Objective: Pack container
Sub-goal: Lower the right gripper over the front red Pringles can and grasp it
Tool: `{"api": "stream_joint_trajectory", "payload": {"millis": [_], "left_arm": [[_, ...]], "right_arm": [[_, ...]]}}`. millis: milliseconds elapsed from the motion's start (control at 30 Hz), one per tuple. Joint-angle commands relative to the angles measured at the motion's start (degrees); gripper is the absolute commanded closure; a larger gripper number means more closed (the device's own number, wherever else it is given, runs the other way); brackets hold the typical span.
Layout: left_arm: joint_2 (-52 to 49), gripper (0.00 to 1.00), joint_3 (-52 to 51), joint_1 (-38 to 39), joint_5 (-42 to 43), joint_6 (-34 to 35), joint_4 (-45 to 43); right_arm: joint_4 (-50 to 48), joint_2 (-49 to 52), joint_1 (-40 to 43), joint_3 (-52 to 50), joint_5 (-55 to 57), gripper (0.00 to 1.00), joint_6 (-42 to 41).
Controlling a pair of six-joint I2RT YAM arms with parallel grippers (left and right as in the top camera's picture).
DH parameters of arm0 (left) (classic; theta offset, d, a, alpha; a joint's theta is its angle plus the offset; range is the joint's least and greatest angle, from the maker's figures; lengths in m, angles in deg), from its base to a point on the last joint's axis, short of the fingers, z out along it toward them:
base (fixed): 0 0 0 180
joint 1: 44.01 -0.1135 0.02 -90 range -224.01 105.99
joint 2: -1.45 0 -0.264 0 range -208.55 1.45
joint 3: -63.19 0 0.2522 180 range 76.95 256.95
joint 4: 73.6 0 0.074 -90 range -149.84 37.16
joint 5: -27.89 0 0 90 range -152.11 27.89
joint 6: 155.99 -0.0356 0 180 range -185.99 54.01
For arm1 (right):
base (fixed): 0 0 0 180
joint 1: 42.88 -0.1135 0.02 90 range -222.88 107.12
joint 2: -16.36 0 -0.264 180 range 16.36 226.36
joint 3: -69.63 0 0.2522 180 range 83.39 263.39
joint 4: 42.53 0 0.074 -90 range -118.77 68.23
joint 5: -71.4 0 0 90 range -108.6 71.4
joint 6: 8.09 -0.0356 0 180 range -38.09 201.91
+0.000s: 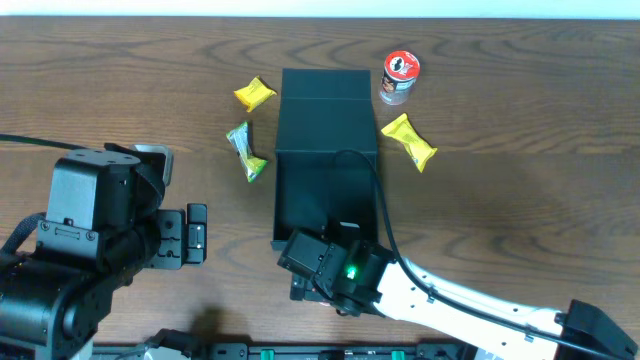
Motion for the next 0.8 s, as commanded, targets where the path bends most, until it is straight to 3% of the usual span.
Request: {"api": "stream_joint_trajectory", "payload": {"millis": [0, 433, 667, 767], "left_arm": [[-0.02, 0.05, 0.50, 0.17, -0.63, -0.33, 0.13], [-0.02, 0.04, 0.50, 0.17, -0.63, -0.33, 0.13], [-0.02, 0.05, 0.50, 0.17, -0.63, -0.33, 0.02], [-0.02, 0.05, 0.50, 0.17, -0.63, -0.33, -0.28]], "right_arm": [[-0.81, 0.35, -0.50, -0.17, 2.34, 0.01, 1.55], [-1.18, 2.93, -0.50, -0.26, 3.30, 0.03, 1.70], [-1.14, 2.93, -0.37, -0.26, 3.43, 0.24, 1.70], [-1.14, 2.93, -0.35, -0.26, 3.45, 0.28, 1.70]]}}
